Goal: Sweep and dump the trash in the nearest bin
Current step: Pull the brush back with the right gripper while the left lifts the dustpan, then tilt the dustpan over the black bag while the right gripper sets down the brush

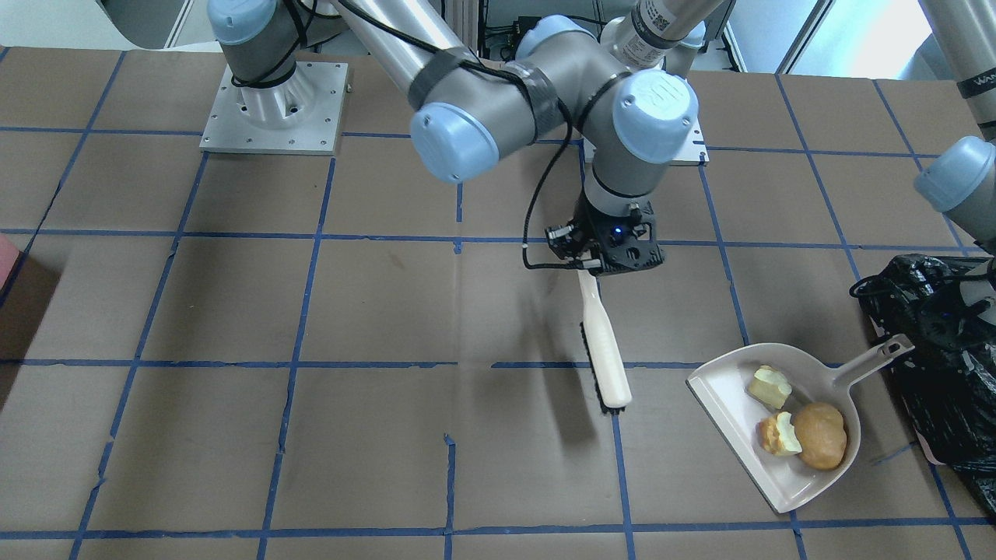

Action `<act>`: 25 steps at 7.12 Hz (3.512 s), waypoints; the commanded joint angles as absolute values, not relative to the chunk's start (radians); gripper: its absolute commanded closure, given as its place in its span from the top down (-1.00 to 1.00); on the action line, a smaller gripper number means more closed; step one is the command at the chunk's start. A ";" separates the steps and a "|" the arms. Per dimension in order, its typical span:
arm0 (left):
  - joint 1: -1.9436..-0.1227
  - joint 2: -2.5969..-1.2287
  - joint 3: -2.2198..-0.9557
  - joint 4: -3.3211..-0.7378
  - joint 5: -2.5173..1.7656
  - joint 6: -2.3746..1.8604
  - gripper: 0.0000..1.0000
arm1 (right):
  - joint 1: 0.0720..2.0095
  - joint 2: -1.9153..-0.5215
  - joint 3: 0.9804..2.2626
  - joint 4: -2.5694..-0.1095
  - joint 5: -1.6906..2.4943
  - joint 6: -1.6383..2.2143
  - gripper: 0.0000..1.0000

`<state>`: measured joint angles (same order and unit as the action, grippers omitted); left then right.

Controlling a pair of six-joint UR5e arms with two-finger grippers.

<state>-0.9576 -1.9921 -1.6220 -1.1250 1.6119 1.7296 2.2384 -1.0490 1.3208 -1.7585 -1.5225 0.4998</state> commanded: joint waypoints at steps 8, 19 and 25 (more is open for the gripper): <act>-0.913 -1.968 -1.626 -1.138 1.361 1.718 -1.00 | 2.108 -1.362 1.926 -2.001 -1.585 0.499 -1.00; -0.830 -1.956 -1.628 -1.172 1.082 1.695 -1.00 | 2.111 -1.327 1.985 -2.092 -1.572 0.497 -0.03; -0.689 -1.869 -1.588 -1.285 0.966 1.689 -1.00 | 2.068 -1.327 1.851 -2.100 -1.578 0.390 0.99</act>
